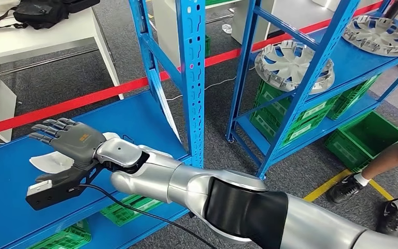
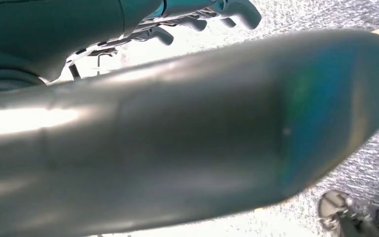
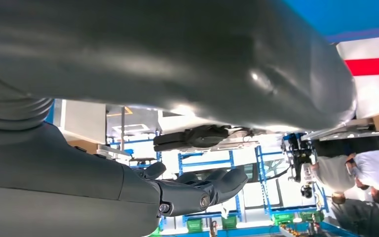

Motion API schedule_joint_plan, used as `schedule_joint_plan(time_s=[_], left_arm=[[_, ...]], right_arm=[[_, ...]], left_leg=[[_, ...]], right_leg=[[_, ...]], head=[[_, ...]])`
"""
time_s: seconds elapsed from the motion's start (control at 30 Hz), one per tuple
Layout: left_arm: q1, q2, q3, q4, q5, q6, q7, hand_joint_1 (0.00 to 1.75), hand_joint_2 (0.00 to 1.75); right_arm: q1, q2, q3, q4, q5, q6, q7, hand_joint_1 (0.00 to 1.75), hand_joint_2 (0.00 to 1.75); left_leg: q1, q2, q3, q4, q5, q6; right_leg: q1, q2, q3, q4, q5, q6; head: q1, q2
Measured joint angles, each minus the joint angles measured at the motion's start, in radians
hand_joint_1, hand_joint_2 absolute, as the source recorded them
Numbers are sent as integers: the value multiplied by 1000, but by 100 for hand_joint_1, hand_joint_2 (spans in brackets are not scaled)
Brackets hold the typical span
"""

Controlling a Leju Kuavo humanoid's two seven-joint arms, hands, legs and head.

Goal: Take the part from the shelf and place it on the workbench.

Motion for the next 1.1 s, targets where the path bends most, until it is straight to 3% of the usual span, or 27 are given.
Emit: schedule_joint_plan(time_s=[0.07,0.1,0.23,0.53,0.9,1.0,1.1], left_arm=[[-2,0,0,0,0,0,-5,0,0],[-2,-1,0,0,0,0,-6,0,0],[-2,-2,0,0,0,0,-6,0,0],[-2,-2,4,0,0,0,-5,0,0],[0,-2,9,0,1,0,22,0,0],[1,-2,9,0,0,0,24,0,0],[1,-1,10,0,0,0,22,0,0]], right_arm=[[-1,0,0,0,0,1,15,0,0],[-1,0,0,0,0,2,20,0,0],[-1,-1,0,0,0,4,27,0,0],[-2,-1,0,0,2,5,35,0,0],[-12,-19,1,82,35,105,267,0,0],[-11,-35,1,111,32,112,281,0,0],[-10,-42,1,125,30,111,274,0,0]], left_leg=[[-4,10,57,-108,31,8],[-5,13,68,-128,32,11],[-8,8,70,-131,32,17],[-11,7,70,-130,30,30],[-11,7,71,-132,33,28],[-11,7,71,-131,32,29],[-14,7,69,-128,27,38]], right_leg=[[5,-2,-1,8,-8,8],[8,-2,-3,11,-10,8],[12,-2,-2,8,-8,-6],[8,-2,4,-4,-2,20],[9,-2,3,-3,-2,24],[8,-2,3,-4,-1,26],[4,-4,4,-7,0,34]], head=[[-1,0],[-1,0],[2,0],[2,0],[2,0],[2,0],[1,0]])
